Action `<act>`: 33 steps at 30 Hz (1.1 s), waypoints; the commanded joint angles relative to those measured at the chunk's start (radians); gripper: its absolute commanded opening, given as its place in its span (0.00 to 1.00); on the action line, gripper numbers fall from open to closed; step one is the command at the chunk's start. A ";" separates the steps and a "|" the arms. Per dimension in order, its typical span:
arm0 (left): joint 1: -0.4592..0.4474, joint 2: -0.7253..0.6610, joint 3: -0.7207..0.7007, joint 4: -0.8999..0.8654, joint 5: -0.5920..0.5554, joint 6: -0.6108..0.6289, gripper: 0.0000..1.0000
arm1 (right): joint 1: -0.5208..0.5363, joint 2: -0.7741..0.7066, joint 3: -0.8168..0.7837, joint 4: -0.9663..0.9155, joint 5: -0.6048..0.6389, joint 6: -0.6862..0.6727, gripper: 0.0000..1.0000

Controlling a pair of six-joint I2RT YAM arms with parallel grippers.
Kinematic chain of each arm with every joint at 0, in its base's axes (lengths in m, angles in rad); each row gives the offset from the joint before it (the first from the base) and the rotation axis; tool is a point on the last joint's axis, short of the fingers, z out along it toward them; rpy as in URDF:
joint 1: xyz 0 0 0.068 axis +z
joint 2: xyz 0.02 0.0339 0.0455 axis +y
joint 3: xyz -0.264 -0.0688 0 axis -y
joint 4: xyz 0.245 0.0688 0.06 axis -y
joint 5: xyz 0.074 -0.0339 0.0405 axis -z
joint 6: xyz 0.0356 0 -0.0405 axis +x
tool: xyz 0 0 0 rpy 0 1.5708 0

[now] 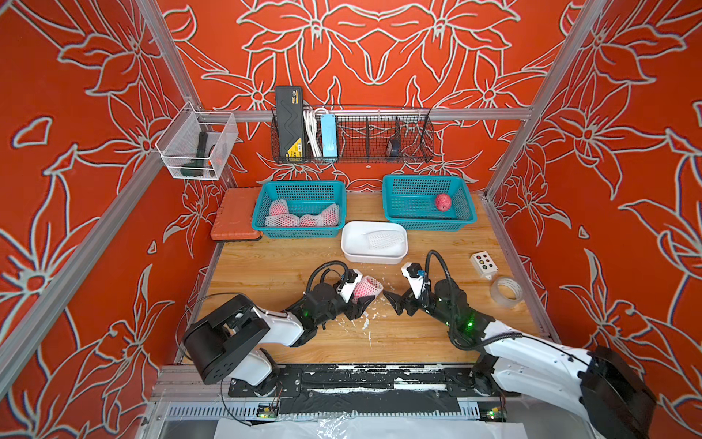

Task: Remove foam nets from apples
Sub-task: Place the apple at the center of the board.

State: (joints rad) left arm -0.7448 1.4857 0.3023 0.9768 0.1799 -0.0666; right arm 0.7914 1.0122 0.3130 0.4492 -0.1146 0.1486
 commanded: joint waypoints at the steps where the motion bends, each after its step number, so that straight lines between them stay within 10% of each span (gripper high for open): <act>1: -0.008 0.044 0.070 -0.038 0.023 0.032 0.66 | 0.000 0.050 0.055 0.030 -0.024 0.028 0.96; 14: -0.010 0.107 0.061 -0.031 0.043 0.035 0.89 | -0.041 0.105 0.097 -0.004 -0.033 0.103 0.97; 33: 0.013 -0.177 -0.037 -0.014 -0.021 0.004 0.86 | -0.074 -0.004 0.141 -0.169 -0.114 -0.017 0.96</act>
State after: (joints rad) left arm -0.7444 1.4055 0.3157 0.9035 0.1780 -0.0360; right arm 0.7052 1.0477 0.3992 0.3569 -0.1722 0.2031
